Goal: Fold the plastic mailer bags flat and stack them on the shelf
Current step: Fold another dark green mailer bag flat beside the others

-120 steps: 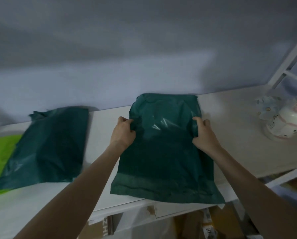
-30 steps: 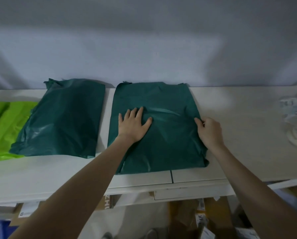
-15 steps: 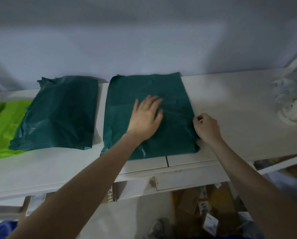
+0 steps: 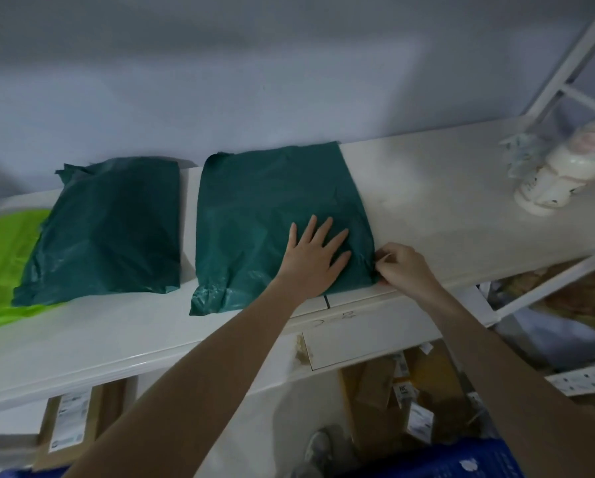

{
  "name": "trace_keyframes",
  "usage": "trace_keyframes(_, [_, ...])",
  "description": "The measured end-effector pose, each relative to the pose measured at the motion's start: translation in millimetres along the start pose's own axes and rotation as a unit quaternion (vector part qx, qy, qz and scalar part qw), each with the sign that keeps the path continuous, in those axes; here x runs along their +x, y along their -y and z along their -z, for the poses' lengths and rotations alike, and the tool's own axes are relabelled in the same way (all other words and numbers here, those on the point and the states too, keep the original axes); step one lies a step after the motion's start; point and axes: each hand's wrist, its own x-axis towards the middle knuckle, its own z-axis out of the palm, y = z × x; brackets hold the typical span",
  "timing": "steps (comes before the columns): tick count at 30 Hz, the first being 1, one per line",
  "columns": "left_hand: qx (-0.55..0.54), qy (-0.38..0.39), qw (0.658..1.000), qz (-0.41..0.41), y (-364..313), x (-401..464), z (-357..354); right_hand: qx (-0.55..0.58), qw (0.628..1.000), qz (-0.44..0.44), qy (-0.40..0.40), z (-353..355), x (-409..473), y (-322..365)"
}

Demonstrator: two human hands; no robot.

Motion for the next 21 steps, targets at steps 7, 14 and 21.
trace_keyframes(7, [-0.007, -0.105, 0.991, -0.086, -26.5, -13.4, 4.8, 0.045, 0.998, 0.020, -0.029, -2.5, -10.8, -3.2])
trace_keyframes(14, [-0.002, -0.049, 0.998, -0.045, -24.1, -16.0, -11.9, 0.071, 0.996, 0.014, -0.053, -2.0, -21.3, -7.7])
trace_keyframes(21, [0.007, -0.042, 0.999, -0.029, -25.7, -15.9, -14.8, 0.061, 0.994, 0.010, -0.089, 2.5, -29.1, -9.6])
